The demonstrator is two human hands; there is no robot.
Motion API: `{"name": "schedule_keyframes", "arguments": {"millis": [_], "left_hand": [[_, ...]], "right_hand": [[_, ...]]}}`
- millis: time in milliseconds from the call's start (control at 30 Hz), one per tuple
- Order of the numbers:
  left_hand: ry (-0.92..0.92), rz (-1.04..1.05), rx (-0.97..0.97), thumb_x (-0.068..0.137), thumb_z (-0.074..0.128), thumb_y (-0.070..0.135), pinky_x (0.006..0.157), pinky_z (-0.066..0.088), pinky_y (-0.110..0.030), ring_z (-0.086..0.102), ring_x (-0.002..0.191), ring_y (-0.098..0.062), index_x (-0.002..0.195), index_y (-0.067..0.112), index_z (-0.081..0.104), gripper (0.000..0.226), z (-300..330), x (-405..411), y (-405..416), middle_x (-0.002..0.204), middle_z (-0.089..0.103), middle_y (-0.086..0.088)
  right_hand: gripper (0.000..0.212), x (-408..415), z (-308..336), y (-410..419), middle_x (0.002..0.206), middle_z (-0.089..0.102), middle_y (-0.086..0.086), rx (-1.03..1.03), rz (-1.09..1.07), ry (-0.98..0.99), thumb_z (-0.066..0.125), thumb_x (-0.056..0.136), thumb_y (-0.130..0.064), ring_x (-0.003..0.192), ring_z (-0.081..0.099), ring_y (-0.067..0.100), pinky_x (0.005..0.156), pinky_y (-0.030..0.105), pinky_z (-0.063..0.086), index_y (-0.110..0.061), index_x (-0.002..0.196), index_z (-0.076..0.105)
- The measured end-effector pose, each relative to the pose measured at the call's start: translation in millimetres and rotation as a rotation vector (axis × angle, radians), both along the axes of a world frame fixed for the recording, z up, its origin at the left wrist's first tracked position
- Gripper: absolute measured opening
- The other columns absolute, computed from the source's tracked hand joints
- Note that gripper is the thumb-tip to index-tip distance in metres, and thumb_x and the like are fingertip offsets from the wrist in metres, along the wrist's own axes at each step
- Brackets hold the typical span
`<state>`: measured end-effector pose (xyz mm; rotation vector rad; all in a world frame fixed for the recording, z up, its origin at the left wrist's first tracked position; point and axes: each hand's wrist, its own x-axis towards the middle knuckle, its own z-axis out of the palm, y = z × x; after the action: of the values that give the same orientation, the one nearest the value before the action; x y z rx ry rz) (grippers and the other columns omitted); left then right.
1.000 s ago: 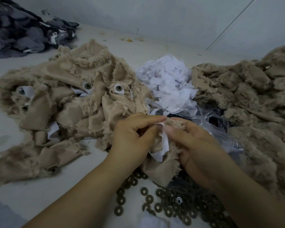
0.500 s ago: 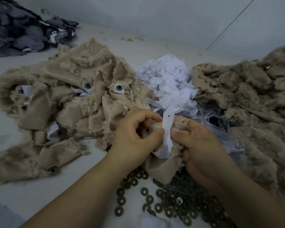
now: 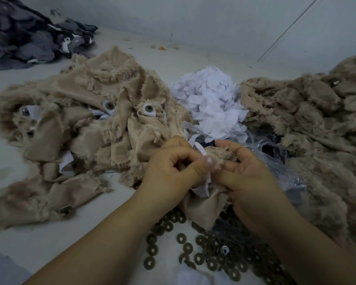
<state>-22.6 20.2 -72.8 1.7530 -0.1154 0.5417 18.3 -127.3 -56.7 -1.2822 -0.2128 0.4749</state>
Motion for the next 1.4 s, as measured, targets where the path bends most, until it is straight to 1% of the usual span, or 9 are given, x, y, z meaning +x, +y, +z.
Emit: {"name": "schedule_keyframes", "arguments": {"millis": [67, 133, 267, 400, 500, 667, 1100, 1267, 1400], "left_hand": [[0.040, 0.043, 0.002, 0.073, 0.081, 0.039, 0.068, 0.047, -0.023, 0.057, 0.073, -0.015, 0.066, 0.009, 0.068, 0.034, 0, 2, -1, 0.077, 0.059, -0.009], [0.046, 0.049, -0.054, 0.080, 0.078, 0.016, 0.070, 0.048, -0.027, 0.058, 0.074, -0.019, 0.068, 0.003, 0.070, 0.020, -2, 4, 0, 0.077, 0.060, -0.012], [0.077, -0.007, -0.272, 0.085, 0.070, 0.002, 0.069, 0.054, -0.030, 0.063, 0.073, -0.023, 0.081, 0.000, 0.073, 0.006, -2, 4, 5, 0.082, 0.066, -0.018], [0.114, 0.036, -0.327, 0.081, 0.074, 0.001, 0.078, 0.057, -0.042, 0.066, 0.084, -0.036, 0.087, 0.003, 0.073, 0.006, -5, 6, 2, 0.091, 0.070, -0.020], [0.102, 0.025, -0.363, 0.082, 0.074, 0.001, 0.073, 0.059, -0.038, 0.068, 0.077, -0.028, 0.084, 0.005, 0.073, 0.004, -7, 5, 0, 0.085, 0.072, -0.019], [0.068, -0.054, -0.413, 0.083, 0.071, 0.000, 0.069, 0.056, -0.021, 0.073, 0.079, -0.015, 0.088, 0.011, 0.076, 0.014, -5, 1, -5, 0.086, 0.077, -0.005], [0.060, -0.053, -0.392, 0.086, 0.070, 0.002, 0.074, 0.058, -0.030, 0.073, 0.084, -0.021, 0.089, 0.012, 0.074, 0.011, -6, -1, -9, 0.087, 0.076, -0.005], [0.107, -0.223, -0.550, 0.082, 0.072, 0.013, 0.075, 0.053, -0.025, 0.068, 0.081, -0.017, 0.082, 0.016, 0.075, 0.004, -2, -1, -7, 0.083, 0.072, -0.004], [0.133, -0.240, -0.560, 0.077, 0.070, 0.011, 0.073, 0.056, -0.028, 0.068, 0.080, -0.022, 0.080, 0.010, 0.072, 0.004, -4, -1, -6, 0.083, 0.071, -0.010]], "right_hand": [[0.060, -2, -3, 1, 0.100, 0.077, 0.013, -0.064, -0.005, -0.082, 0.078, 0.071, -0.002, 0.091, 0.075, 0.028, 0.071, 0.031, 0.061, -0.019, 0.123, 0.053], [0.054, -2, -4, 2, 0.101, 0.077, 0.010, -0.090, -0.033, -0.127, 0.076, 0.075, 0.001, 0.093, 0.075, 0.026, 0.075, 0.032, 0.061, -0.020, 0.121, 0.054], [0.043, 1, -2, 2, 0.098, 0.077, 0.011, 0.006, -0.101, -0.012, 0.072, 0.079, -0.001, 0.089, 0.075, 0.026, 0.069, 0.030, 0.061, -0.015, 0.117, 0.057], [0.032, 1, 0, 2, 0.093, 0.074, 0.016, 0.129, -0.084, 0.132, 0.071, 0.072, -0.019, 0.079, 0.072, 0.025, 0.065, 0.034, 0.061, -0.007, 0.100, 0.061], [0.026, 1, 1, 1, 0.088, 0.071, 0.016, 0.183, -0.118, 0.125, 0.068, 0.073, -0.018, 0.075, 0.070, 0.024, 0.066, 0.036, 0.062, -0.009, 0.095, 0.057], [0.052, 0, 7, 2, 0.093, 0.075, 0.018, 0.298, -0.134, 0.129, 0.065, 0.068, -0.007, 0.079, 0.075, 0.027, 0.063, 0.034, 0.062, 0.001, 0.118, 0.053], [0.052, -1, 4, 5, 0.098, 0.072, 0.021, 0.256, -0.117, 0.007, 0.063, 0.070, -0.007, 0.086, 0.072, 0.029, 0.075, 0.038, 0.062, 0.005, 0.119, 0.048], [0.023, -1, 1, 3, 0.084, 0.071, 0.013, 0.215, -0.125, -0.047, 0.061, 0.077, 0.004, 0.076, 0.070, 0.023, 0.068, 0.033, 0.060, -0.008, 0.094, 0.051], [0.028, 0, -4, 2, 0.086, 0.063, 0.017, 0.143, -0.145, -0.095, 0.051, 0.089, 0.014, 0.076, 0.064, 0.026, 0.066, 0.034, 0.058, -0.013, 0.084, 0.053]]}}
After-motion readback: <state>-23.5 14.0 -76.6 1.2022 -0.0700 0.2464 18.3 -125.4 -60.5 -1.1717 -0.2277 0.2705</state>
